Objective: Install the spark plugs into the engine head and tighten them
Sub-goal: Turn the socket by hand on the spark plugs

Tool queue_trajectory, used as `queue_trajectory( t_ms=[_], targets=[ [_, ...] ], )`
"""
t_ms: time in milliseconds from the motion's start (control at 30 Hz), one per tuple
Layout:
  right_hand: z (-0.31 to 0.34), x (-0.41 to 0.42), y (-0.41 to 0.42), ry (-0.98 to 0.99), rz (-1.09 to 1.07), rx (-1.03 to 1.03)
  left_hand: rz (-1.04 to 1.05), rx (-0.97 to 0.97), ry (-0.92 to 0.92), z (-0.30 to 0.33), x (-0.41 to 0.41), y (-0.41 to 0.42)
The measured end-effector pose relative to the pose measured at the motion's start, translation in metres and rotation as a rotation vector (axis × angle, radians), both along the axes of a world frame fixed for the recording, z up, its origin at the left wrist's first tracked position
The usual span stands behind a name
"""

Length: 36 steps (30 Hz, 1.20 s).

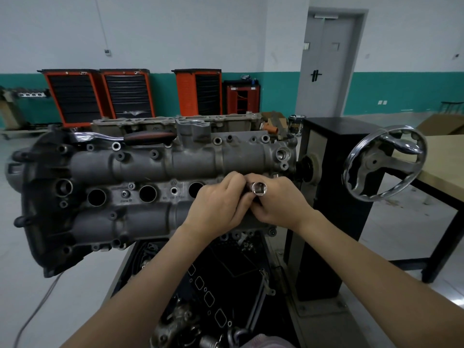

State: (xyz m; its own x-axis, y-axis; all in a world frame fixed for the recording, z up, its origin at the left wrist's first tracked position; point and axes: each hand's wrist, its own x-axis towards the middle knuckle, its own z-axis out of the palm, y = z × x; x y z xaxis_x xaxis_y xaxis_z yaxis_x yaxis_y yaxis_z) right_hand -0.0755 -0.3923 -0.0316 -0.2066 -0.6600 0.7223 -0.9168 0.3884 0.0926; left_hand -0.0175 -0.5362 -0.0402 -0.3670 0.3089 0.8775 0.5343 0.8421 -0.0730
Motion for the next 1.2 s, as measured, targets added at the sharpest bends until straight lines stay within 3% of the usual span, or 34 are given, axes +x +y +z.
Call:
queue_trajectory(
  t_ms=[167, 900, 1200],
  targets=[
    [0.0007, -0.0019, -0.0029, 0.034, -0.071, -0.047, 0.070, -0.024, 0.035, 0.0008, -0.0023, -0.0005],
    [0.0009, 0.0013, -0.0010, 0.007, -0.006, -0.045, 0.006, 0.065, -0.029, -0.0040, -0.0005, -0.0004],
    [0.0012, -0.0010, -0.0017, 0.039, -0.050, -0.093, 0.039, -0.018, -0.015, -0.0021, -0.0017, -0.0002]
  ],
)
